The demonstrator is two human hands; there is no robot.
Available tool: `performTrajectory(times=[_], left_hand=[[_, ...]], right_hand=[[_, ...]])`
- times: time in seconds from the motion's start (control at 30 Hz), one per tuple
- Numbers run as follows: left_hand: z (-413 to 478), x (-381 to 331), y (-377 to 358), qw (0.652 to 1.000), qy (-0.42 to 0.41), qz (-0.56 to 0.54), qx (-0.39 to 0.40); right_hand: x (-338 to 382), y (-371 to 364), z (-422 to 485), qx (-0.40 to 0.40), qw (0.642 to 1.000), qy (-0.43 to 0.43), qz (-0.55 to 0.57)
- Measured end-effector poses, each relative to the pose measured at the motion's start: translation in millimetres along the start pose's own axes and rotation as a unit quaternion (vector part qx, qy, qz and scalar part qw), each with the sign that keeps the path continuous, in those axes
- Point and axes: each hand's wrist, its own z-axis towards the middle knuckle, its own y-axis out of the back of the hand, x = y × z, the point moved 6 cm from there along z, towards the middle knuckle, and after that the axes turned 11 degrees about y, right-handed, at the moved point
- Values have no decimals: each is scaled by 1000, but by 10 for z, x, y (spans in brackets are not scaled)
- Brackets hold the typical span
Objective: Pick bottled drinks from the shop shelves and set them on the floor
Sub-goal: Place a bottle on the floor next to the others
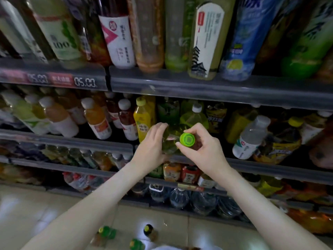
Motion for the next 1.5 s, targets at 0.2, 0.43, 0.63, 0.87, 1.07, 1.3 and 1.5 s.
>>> performTrajectory(times=[0.2,0.43,0.63,0.87,1.07,1.3,1.5], left_hand=[[246,314,-114,995,-33,90,-31],[416,548,-249,984,7,168,-58],[470,530,-373,980,58,187,-37],[549,438,-352,955,54,284,-69],[561,315,-435,941,17,322,-106],[688,521,-531,898,18,439,-18],[560,224,-463,944,46,316,-84]], right_hand=[[-258,-338,214,-36,999,-31,-24],[-557,-611,400,-51,995,-66,-54],[-752,-601,670,-52,989,-95,-104],[-825,-455,487,-85,960,-104,-246],[-1148,-173,291,-109,925,-242,-272],[-1352,-257,384,-54,920,-319,-221],[-1166,172,151,-67,905,-206,-367]])
